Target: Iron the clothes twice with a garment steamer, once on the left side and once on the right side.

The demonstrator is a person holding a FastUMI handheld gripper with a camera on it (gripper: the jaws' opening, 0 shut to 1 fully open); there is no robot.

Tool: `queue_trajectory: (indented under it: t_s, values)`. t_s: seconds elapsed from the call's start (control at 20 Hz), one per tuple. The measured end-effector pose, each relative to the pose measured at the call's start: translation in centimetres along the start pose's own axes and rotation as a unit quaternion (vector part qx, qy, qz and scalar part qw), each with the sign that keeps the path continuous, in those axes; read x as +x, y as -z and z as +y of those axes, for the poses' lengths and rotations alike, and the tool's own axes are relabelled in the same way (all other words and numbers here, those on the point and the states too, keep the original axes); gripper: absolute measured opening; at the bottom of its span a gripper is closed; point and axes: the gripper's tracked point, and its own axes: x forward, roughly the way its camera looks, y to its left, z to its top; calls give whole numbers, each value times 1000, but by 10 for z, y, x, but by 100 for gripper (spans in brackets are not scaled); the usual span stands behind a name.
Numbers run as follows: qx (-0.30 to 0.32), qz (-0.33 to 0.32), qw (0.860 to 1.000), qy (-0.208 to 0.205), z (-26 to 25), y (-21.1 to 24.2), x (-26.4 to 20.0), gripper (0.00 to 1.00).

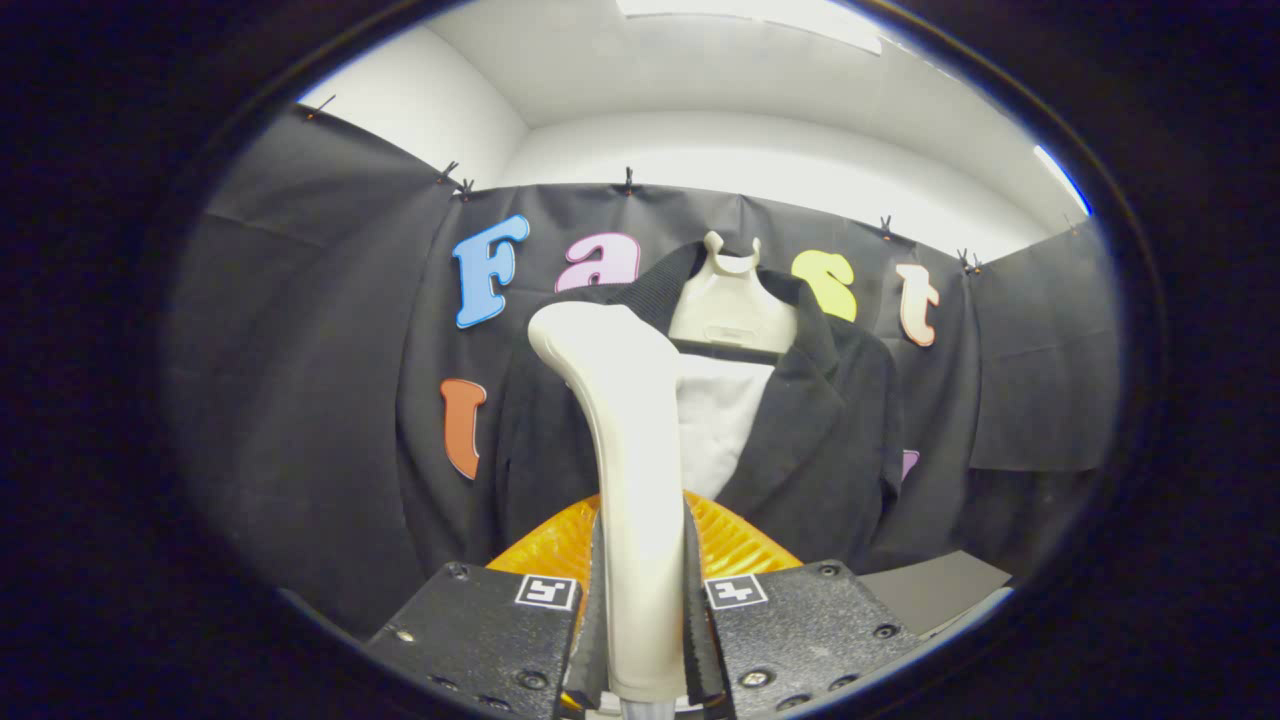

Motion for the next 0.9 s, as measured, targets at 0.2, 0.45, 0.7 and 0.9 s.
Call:
queue_trajectory:
  t_s: [0.2, 0.45, 0.7, 0.9]
  values:
    - [-36, -13, 999, 25, 5, 1, 24, 34]
    - [-69, -26, 997, 27, 5, 26, 23, 34]
    - [-81, 3, 997, -11, 16, 79, 4, 34]
    - [-82, 17, 996, -21, 14, 106, -3, 34]
